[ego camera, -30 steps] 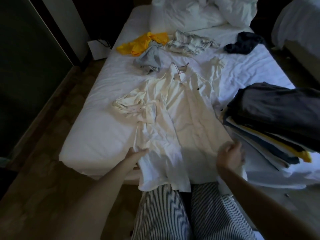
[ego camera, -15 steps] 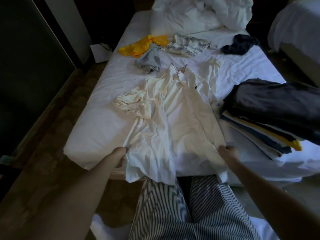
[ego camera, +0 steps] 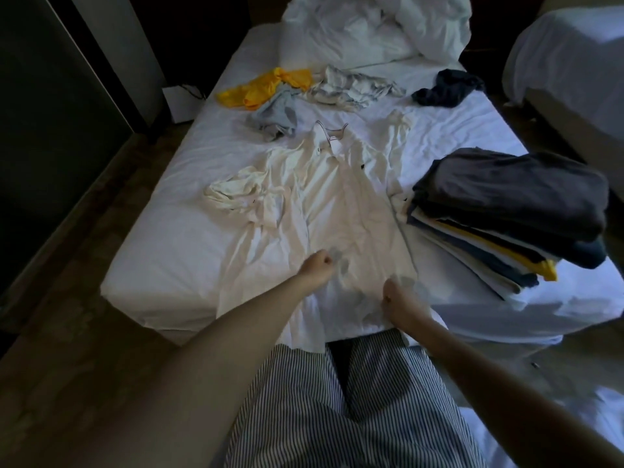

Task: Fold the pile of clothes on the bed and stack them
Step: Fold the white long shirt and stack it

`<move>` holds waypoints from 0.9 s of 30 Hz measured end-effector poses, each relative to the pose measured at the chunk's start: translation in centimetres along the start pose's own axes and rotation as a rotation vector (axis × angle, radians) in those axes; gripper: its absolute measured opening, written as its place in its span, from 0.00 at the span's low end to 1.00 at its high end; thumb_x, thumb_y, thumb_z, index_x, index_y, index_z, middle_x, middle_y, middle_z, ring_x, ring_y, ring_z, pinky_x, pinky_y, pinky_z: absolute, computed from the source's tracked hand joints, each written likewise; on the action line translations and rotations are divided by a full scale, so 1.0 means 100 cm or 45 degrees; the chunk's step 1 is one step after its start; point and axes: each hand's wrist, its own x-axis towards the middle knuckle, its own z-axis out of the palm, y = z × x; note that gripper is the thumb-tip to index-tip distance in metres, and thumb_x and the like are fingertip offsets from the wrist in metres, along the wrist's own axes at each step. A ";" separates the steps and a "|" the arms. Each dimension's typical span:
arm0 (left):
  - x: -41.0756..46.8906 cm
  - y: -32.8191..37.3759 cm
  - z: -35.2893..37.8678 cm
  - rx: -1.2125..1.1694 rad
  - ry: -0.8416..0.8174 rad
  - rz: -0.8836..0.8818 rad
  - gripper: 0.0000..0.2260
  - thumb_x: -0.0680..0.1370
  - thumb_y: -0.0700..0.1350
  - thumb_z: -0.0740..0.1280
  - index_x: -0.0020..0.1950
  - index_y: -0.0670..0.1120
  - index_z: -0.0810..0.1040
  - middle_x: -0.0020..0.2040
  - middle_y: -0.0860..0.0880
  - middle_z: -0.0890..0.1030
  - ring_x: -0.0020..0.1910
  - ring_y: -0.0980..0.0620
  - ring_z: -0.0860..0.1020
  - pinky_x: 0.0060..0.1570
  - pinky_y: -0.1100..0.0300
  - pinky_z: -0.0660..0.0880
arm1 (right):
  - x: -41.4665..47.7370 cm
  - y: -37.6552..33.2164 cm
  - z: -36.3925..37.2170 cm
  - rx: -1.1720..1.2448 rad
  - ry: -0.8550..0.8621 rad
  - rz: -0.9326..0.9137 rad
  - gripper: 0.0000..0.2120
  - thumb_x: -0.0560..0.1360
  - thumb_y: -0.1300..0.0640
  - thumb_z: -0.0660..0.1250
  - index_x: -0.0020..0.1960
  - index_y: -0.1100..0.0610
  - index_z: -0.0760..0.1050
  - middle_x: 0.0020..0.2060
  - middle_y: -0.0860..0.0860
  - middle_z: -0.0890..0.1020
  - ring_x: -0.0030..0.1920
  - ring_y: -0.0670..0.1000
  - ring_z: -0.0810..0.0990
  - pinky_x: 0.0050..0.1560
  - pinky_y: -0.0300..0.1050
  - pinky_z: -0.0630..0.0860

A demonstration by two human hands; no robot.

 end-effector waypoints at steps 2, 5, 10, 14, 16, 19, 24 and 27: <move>0.002 0.014 0.022 -0.209 -0.141 -0.121 0.04 0.78 0.43 0.61 0.47 0.43 0.71 0.39 0.47 0.74 0.36 0.49 0.72 0.27 0.65 0.68 | 0.001 -0.017 -0.005 0.317 0.001 -0.126 0.07 0.77 0.62 0.58 0.41 0.55 0.67 0.38 0.52 0.75 0.40 0.45 0.80 0.41 0.41 0.72; 0.012 0.016 0.044 -0.431 -0.184 -0.255 0.16 0.80 0.43 0.61 0.66 0.39 0.70 0.57 0.39 0.78 0.46 0.48 0.75 0.36 0.66 0.68 | 0.000 -0.042 -0.007 0.558 -0.048 -0.226 0.10 0.76 0.64 0.59 0.38 0.57 0.72 0.31 0.51 0.78 0.29 0.41 0.75 0.37 0.41 0.71; 0.008 0.018 0.060 -0.672 -0.260 -0.446 0.02 0.77 0.43 0.67 0.48 0.45 0.76 0.37 0.45 0.76 0.31 0.50 0.77 0.38 0.61 0.75 | -0.005 -0.016 0.008 0.414 0.256 0.159 0.18 0.76 0.51 0.61 0.64 0.55 0.68 0.62 0.54 0.72 0.62 0.56 0.70 0.59 0.46 0.65; 0.009 0.021 0.076 -0.659 -0.280 -0.448 0.14 0.74 0.45 0.71 0.56 0.41 0.76 0.43 0.42 0.78 0.44 0.44 0.78 0.48 0.53 0.77 | -0.012 0.015 0.018 0.066 -0.005 0.161 0.30 0.74 0.49 0.64 0.71 0.52 0.55 0.65 0.57 0.69 0.63 0.60 0.72 0.62 0.54 0.68; 0.007 0.026 0.083 -0.661 -0.289 -0.445 0.11 0.75 0.45 0.71 0.54 0.41 0.77 0.41 0.42 0.78 0.43 0.44 0.78 0.49 0.52 0.77 | -0.011 0.019 0.022 0.017 -0.077 0.096 0.20 0.76 0.55 0.59 0.67 0.50 0.60 0.59 0.56 0.76 0.57 0.59 0.77 0.55 0.52 0.74; 0.008 0.029 0.090 -0.726 -0.256 -0.489 0.14 0.74 0.47 0.71 0.56 0.42 0.76 0.45 0.42 0.78 0.43 0.45 0.78 0.42 0.55 0.77 | -0.005 0.011 0.020 0.165 -0.005 -0.012 0.13 0.76 0.54 0.57 0.58 0.44 0.70 0.55 0.50 0.80 0.54 0.53 0.79 0.56 0.50 0.74; 0.014 0.028 0.062 -0.896 0.007 -0.344 0.20 0.77 0.46 0.66 0.66 0.38 0.71 0.49 0.41 0.80 0.40 0.46 0.78 0.41 0.58 0.75 | -0.001 -0.013 0.010 0.748 0.203 -0.232 0.07 0.75 0.63 0.63 0.47 0.52 0.74 0.36 0.46 0.77 0.36 0.42 0.76 0.36 0.34 0.68; 0.021 0.011 0.022 -1.082 0.081 -0.338 0.21 0.78 0.47 0.66 0.68 0.40 0.69 0.54 0.40 0.79 0.43 0.43 0.79 0.41 0.53 0.79 | -0.003 -0.003 0.013 1.115 0.463 0.009 0.13 0.75 0.68 0.59 0.53 0.52 0.71 0.41 0.50 0.75 0.37 0.45 0.73 0.40 0.39 0.70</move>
